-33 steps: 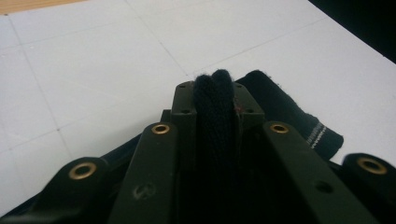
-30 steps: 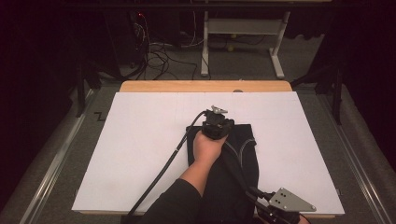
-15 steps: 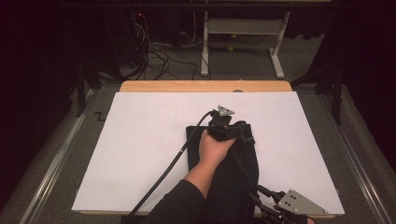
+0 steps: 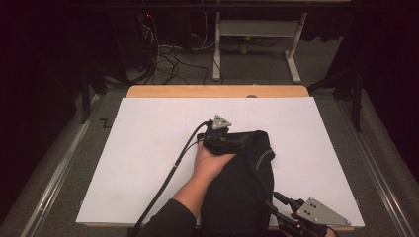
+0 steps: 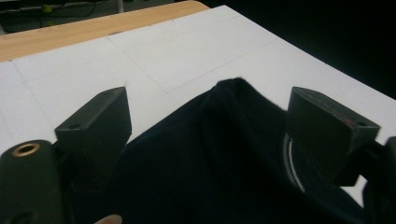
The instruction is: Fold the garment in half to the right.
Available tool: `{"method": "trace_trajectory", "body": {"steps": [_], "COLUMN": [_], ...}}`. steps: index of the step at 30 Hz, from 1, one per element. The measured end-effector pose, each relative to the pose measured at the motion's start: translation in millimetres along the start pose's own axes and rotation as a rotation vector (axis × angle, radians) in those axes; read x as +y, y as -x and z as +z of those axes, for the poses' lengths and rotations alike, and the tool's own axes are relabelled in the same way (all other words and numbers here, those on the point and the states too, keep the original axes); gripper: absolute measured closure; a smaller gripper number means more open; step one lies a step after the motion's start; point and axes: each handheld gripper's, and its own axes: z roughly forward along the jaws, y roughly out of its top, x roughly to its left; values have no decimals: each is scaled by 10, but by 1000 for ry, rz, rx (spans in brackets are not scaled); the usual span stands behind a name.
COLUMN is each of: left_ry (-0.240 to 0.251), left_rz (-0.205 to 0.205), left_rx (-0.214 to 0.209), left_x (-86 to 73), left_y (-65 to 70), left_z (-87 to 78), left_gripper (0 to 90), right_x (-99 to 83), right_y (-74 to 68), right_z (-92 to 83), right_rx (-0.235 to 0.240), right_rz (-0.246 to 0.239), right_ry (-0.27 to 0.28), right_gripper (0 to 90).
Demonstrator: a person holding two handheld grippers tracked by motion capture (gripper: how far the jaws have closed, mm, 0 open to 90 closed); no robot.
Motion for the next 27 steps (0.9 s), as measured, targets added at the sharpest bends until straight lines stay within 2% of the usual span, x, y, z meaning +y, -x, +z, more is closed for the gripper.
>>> {"method": "trace_trajectory", "body": {"steps": [3,5,7,8,10,15,21,27], "left_ry": [4,10,14,20,26,32,25,-10], "left_rz": [-1,-2,12,6,-6,-25,-45,-31], "left_rx": [-16,-47,-50,-51,-27,23,105,172], "left_x": [-129,-221,-310,-353,-439,-651,-907,-1151], "left_y": [-81,-138,-191,-221,-286,-482,-711,-873], "left_z": [-86,-161,-260,-316,-432,-741,-1185,-1570], "left_gripper": [99,78,49,34,0,0,0,0], "right_x": [8,11,13,15,21,47,78,139], "right_y": [4,8,12,13,16,18,17,49], "right_z": [26,42,56,62,79,147,228,312], "right_rx": [-2,1,3,5,7,17,27,22], "right_rz": [-1,-2,-5,-5,-7,-14,-25,-33], "right_ry": [-5,-9,-8,-9,-11,-15,-23,-29], "right_gripper": [609,612,612,612,614,616,616,673]}}
